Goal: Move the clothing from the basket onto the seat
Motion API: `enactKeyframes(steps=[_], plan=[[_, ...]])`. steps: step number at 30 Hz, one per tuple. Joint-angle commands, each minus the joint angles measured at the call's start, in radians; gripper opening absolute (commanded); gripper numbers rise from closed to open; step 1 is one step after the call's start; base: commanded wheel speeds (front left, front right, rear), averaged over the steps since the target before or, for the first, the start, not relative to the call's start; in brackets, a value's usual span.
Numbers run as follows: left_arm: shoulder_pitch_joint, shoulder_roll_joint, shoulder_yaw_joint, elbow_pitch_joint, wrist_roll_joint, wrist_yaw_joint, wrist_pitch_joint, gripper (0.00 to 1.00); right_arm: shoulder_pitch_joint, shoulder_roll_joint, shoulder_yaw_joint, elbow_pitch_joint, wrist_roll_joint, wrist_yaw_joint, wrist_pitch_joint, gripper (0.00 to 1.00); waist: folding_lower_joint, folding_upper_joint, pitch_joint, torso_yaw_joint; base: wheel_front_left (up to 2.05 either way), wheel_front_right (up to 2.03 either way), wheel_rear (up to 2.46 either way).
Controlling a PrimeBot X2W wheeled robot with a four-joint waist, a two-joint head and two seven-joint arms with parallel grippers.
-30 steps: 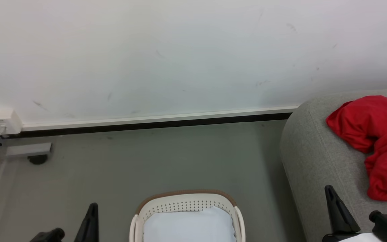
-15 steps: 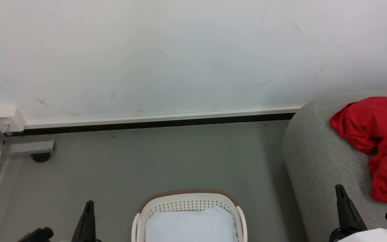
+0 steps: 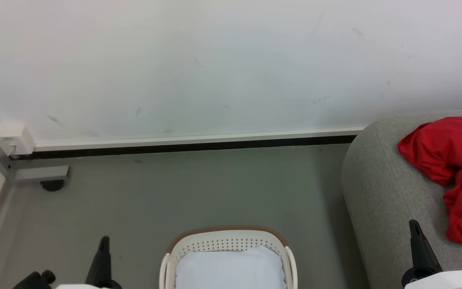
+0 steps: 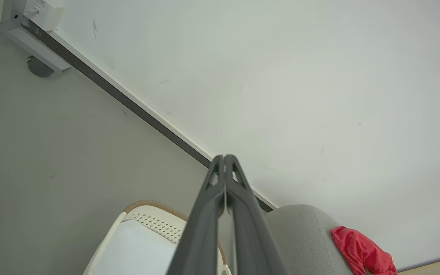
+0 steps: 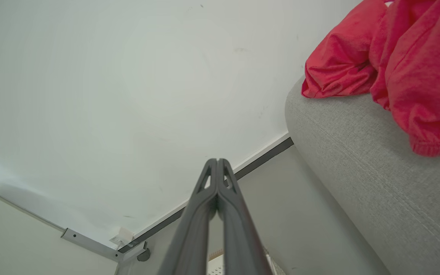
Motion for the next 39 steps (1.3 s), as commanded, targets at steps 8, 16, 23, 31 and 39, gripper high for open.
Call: enactKeyframes(steps=[8, 16, 23, 31, 39], plan=[[-0.032, 0.008, 0.012, -0.015, -0.129, -0.004, 0.033, 0.00, -0.025, 0.004, -0.031, -0.019, 0.111, -0.001, 0.032, 0.00, 0.0000, 0.0000, 0.001, 0.007, 0.00, 0.00, 0.00], [-0.039, 0.008, 0.018, -0.016, -0.226, -0.005, 0.058, 0.00, -0.028, 0.011, -0.050, -0.022, 0.193, -0.001, 0.058, 0.00, 0.0000, 0.0000, 0.002, 0.014, 0.00, 0.00, 0.00], [-0.045, 0.009, 0.022, -0.016, -0.302, -0.006, 0.078, 0.00, -0.029, 0.017, -0.067, -0.024, 0.260, -0.001, 0.078, 0.00, 0.0000, 0.0000, 0.003, 0.020, 0.00, 0.00, 0.00], [-0.052, 0.009, 0.027, -0.016, -0.383, -0.007, 0.101, 0.00, -0.030, 0.023, -0.085, -0.026, 0.329, -0.001, 0.101, 0.00, 0.0000, 0.0000, 0.004, 0.027, 0.00, 0.00, 0.00], [-0.057, 0.010, 0.031, -0.017, -0.451, -0.007, 0.119, 0.00, -0.030, 0.028, -0.099, -0.028, 0.387, -0.001, 0.119, 0.00, 0.0000, 0.0000, 0.005, 0.032, 0.00, 0.00, 0.00]])
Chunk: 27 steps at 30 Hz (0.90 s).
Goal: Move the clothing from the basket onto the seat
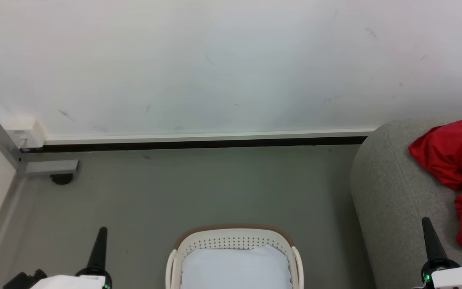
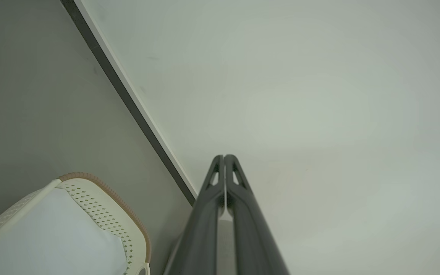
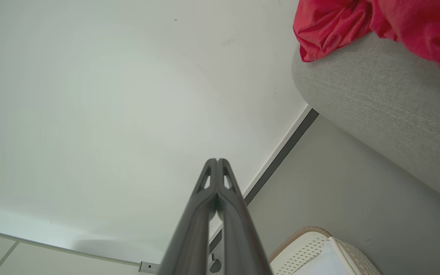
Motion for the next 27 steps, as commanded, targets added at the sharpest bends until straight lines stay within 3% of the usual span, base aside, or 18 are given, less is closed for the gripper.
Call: enactKeyframes(steps=[1, 27], plan=[[-0.019, 0.009, 0.005, -0.009, -0.025, -0.006, 0.008, 0.00, -0.019, 0.001, -0.008, -0.010, 0.022, -0.001, 0.007, 0.00, -0.0001, 0.0000, 0.000, 0.001, 0.00, 0.00, 0.00], [-0.034, 0.010, 0.019, -0.010, -0.239, -0.007, 0.066, 0.00, -0.020, 0.016, -0.055, -0.016, 0.205, -0.002, 0.067, 0.00, -0.0001, 0.0000, 0.004, 0.023, 0.00, 0.00, 0.00]])
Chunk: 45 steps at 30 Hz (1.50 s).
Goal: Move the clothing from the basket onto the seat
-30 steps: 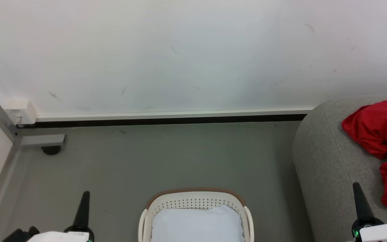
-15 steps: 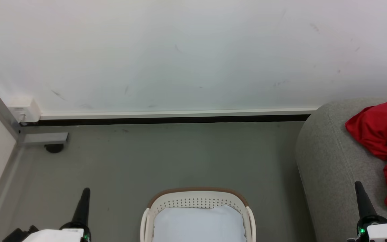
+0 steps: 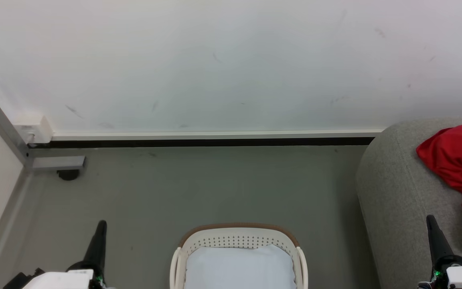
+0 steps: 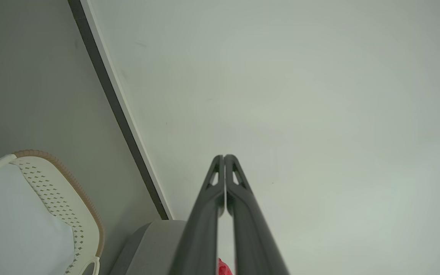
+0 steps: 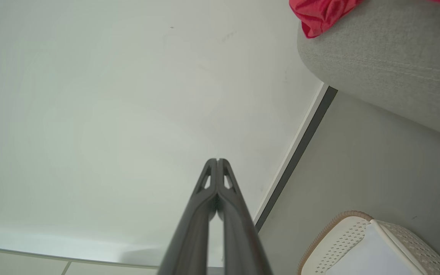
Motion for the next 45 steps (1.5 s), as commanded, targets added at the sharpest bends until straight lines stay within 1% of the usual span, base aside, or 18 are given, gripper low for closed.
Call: enactKeyframes(steps=[1, 23, 45], plan=[[-0.013, 0.009, 0.006, -0.007, -0.019, -0.004, 0.008, 0.00, -0.012, 0.000, -0.008, -0.009, 0.019, -0.002, 0.006, 0.00, -0.0001, 0.0000, 0.000, 0.001, 0.00, 0.00, 0.00], [-0.024, 0.010, 0.014, -0.006, -0.173, -0.006, 0.048, 0.00, -0.015, 0.012, -0.041, -0.012, 0.146, -0.002, 0.048, 0.00, -0.0001, 0.0000, 0.003, 0.020, 0.00, 0.00, 0.00], [-0.023, 0.010, 0.014, -0.006, -0.173, -0.006, 0.048, 0.00, -0.015, 0.013, -0.042, -0.012, 0.142, -0.002, 0.049, 0.00, -0.0001, 0.0000, 0.003, 0.020, 0.00, 0.00, 0.00]])
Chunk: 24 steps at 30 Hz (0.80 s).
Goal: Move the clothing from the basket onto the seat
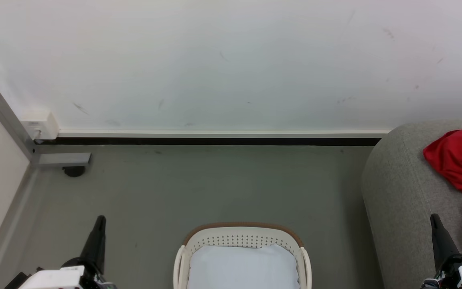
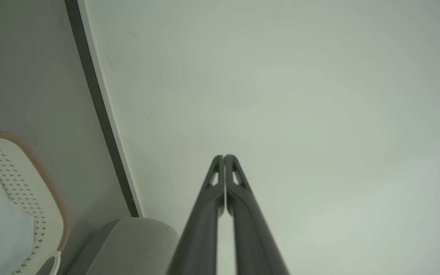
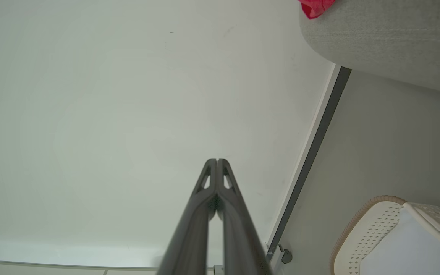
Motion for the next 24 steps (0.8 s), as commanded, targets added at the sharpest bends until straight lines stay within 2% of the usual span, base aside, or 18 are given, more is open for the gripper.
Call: enactKeyframes(steps=[1, 24], plan=[[-0.009, 0.008, 0.003, -0.003, -0.012, -0.006, 0.004, 0.00, -0.012, 0.001, -0.004, -0.005, 0.000, -0.002, 0.001, 0.00, 0.0000, 0.0000, 0.000, 0.000, 0.00, 0.00, 0.00], [-0.008, 0.008, 0.003, -0.003, -0.012, -0.006, 0.004, 0.00, -0.012, 0.001, -0.005, -0.004, -0.002, -0.002, 0.003, 0.00, 0.0000, 0.0000, 0.000, 0.000, 0.00, 0.00, 0.00]])
